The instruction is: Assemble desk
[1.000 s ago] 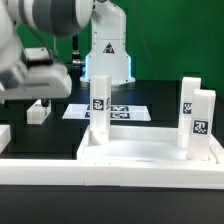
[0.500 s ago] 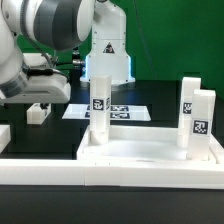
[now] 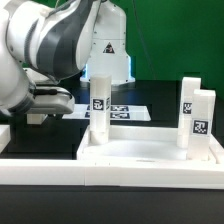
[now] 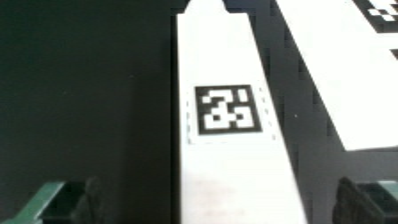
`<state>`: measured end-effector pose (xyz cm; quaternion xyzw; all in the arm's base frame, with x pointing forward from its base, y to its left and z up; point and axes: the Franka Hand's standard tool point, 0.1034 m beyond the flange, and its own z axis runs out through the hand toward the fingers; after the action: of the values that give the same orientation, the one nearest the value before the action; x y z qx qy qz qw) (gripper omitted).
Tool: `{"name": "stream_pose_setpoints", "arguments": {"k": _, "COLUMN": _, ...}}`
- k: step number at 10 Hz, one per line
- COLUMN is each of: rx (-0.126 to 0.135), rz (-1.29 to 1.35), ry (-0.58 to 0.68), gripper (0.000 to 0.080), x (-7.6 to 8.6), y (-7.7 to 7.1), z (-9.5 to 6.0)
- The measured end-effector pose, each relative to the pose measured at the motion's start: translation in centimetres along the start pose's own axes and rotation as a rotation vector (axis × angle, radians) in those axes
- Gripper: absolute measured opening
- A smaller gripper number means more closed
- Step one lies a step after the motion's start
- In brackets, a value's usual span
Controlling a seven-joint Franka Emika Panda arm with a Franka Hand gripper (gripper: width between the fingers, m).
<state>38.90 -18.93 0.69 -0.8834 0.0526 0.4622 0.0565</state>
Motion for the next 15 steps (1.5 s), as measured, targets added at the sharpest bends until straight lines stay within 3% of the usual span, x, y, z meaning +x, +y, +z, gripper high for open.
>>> {"name": "stream_pose_setpoints", "arguments": {"k": 1, "rx": 0.001, "rz": 0.001, "ry": 0.000, "gripper": 0.0539, "x": 0.0, "y": 0.1, "z": 0.0}}
{"name": "stream_pose_setpoints", "arguments": {"k": 2, "rx": 0.001, "rz": 0.001, "ry": 0.000, "gripper": 0.0539, "x": 0.0, "y": 0.1, "z": 0.0}}
{"name": "stream_pose_setpoints", "arguments": {"k": 4, "rx": 0.001, "rz": 0.001, "ry": 0.000, "gripper": 0.0287, "x": 0.0, "y": 0.1, "z": 0.0}}
{"name": "stream_pose_setpoints", "arguments": {"k": 11, "rx": 0.002, "rz": 0.000, "ry": 0.006, "gripper": 0.0287, "x": -0.1, "y": 0.1, "z": -0.3}}
{"name": "stream_pose_setpoints", "arguments": {"k": 12, "rx": -0.021, "rz": -0.012, "ry": 0.006, "gripper": 0.0287, "x": -1.5, "y": -0.3, "z": -2.8}}
{"name": "stream_pose_setpoints", "arguments": {"k": 13, "rx": -0.027, "rz": -0.028, "ry": 0.023, "gripper": 0.0287, "x": -2.9, "y": -0.6, "z": -5.2}}
{"name": "stream_pose_setpoints", "arguments": {"k": 15, "rx": -0.008, "rz": -0.032, "ry": 0.085, "gripper": 0.0287, "x": -5.2, "y": -0.7, "z": -8.7}}
